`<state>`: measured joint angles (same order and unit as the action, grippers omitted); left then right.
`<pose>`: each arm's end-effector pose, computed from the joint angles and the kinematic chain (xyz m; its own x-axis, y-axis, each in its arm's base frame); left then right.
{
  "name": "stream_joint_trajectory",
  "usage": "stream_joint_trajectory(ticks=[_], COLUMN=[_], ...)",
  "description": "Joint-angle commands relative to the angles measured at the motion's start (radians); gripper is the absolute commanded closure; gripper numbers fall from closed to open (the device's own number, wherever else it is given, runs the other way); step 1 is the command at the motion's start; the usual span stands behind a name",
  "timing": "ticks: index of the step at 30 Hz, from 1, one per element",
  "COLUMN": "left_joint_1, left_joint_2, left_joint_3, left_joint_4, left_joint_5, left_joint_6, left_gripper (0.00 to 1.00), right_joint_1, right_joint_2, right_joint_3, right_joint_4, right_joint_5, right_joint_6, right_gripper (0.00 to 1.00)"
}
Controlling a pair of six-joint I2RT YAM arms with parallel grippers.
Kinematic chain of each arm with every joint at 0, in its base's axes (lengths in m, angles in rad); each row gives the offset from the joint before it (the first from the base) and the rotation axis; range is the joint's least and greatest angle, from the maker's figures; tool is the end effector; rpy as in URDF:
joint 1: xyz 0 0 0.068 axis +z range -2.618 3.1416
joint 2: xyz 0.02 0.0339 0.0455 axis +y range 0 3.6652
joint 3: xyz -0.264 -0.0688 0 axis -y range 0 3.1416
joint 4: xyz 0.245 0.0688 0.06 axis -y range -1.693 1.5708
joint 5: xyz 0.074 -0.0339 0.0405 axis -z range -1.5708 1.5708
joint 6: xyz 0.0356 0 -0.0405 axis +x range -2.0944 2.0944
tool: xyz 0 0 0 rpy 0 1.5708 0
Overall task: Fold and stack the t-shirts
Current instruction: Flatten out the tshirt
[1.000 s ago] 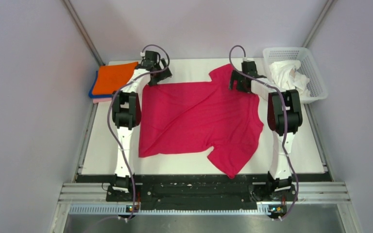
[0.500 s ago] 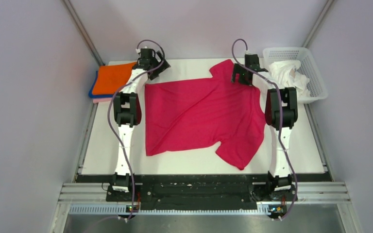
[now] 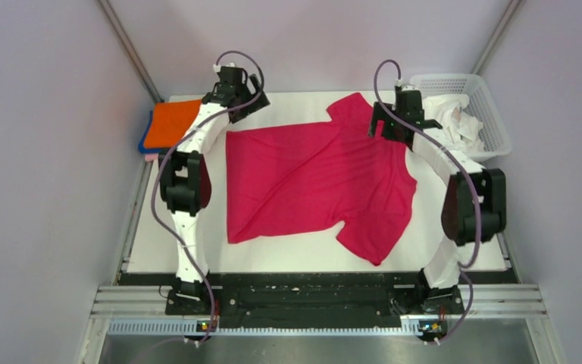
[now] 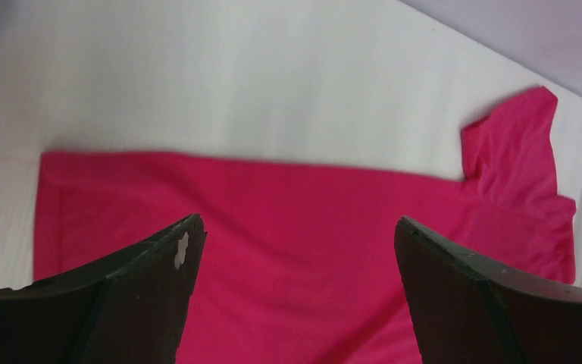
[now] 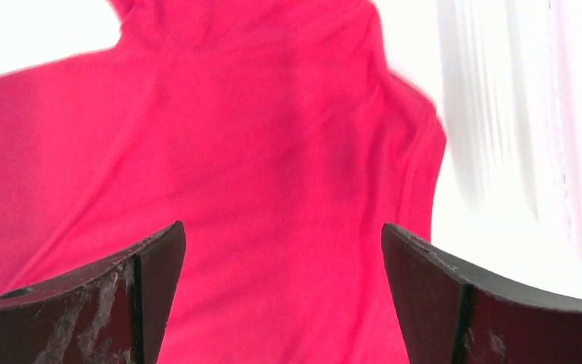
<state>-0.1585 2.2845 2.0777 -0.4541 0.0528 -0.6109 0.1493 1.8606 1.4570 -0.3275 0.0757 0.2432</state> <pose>0.5244 -0.0857 0.2542 -0.6105 -0.4825 -0.6281 -0.1849 0.8579 -0.4794 0.4215 0.0607 0.2523 -0.6631 0.1431 -0.7347 0.0691 0.9891 0.1303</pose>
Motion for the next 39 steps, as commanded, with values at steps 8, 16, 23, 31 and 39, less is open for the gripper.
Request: stream_joint_trajectory(ticks=[8, 16, 23, 31, 39], left_joint_1=[-0.069, -0.029, 0.005, 0.031, 0.054], left_joint_2=[-0.346, -0.117, 0.091, 0.121, 0.212], left_joint_3=[-0.492, -0.317, -0.098, -0.091, 0.074], left_joint_4=[-0.099, -0.142, -0.213, -0.163, -0.177], left_joint_5=[-0.201, -0.141, -0.079, -0.092, -0.071], left_joint_6=[0.003, -0.051, -0.092, -0.113, -0.129], left_gripper=[0.01, 0.01, 0.01, 0.01, 0.01], right_joint_1=[0.052, 0.063, 0.317, 0.404, 0.403], right_joint_2=[-0.397, -0.509, -0.477, -0.421, -0.465], right_joint_3=[-0.485, -0.621, -0.623, -0.724, -0.844], right_joint_4=[0.103, 0.094, -0.057, -0.046, -0.126], right_joint_5=[-0.009, -0.065, 0.018, -0.058, -0.060], right_joint_6=[0.210, 0.262, 0.223, 0.304, 0.360], right_gripper=[0.01, 0.01, 0.01, 0.01, 0.01])
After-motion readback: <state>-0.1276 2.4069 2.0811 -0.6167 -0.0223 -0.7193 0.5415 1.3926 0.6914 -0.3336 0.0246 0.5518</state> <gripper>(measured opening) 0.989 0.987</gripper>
